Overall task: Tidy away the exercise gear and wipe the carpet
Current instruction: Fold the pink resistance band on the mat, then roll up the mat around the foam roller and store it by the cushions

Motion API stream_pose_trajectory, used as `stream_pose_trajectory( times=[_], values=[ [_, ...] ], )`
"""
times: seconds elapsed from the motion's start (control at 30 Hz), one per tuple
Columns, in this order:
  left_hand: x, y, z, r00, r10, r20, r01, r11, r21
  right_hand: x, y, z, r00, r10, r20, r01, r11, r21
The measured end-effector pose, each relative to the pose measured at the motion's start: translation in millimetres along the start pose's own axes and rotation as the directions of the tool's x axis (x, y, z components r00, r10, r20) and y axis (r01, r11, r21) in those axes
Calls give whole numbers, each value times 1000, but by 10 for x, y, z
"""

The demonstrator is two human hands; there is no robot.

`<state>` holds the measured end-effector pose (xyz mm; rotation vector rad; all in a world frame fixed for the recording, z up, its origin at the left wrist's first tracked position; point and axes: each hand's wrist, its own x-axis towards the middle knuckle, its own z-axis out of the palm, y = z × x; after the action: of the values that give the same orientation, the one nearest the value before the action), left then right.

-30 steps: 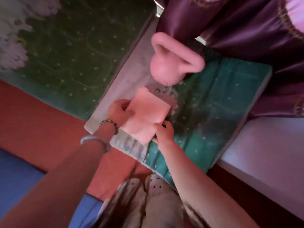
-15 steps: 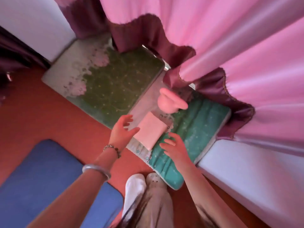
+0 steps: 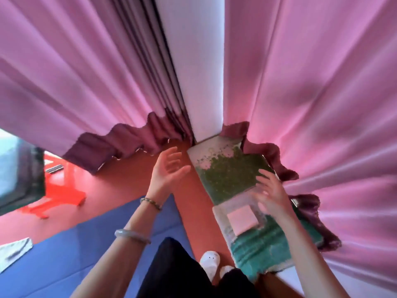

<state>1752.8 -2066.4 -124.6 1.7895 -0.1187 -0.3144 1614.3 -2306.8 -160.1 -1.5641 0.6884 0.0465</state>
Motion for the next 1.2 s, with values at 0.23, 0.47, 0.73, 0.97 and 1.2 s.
stream_pose_trajectory(
  times=[0.23,0.47,0.73,0.97,1.2],
  values=[
    [-1406,502,-999,931,94,-353,-130,988,-78,-589,-941,633,917,-226,329,283,949,-136],
    [-2948,399,-1933,722,46,-690,-150,984,-91,-1559,-1272,1888,667,-298,683,455,889,-57],
    [-4653,-17,-2912,479,-22,-878,-138,985,-100,-2963,-1148,3460,353,-273,895,590,807,14],
    [-6005,-286,-3861,386,-12,-922,-88,995,-50,-4321,-838,4725,168,-263,950,579,807,121],
    [-6648,-564,-4796,355,-4,-935,-47,999,-22,-5096,-682,5715,53,-206,977,573,807,139]
  ],
)
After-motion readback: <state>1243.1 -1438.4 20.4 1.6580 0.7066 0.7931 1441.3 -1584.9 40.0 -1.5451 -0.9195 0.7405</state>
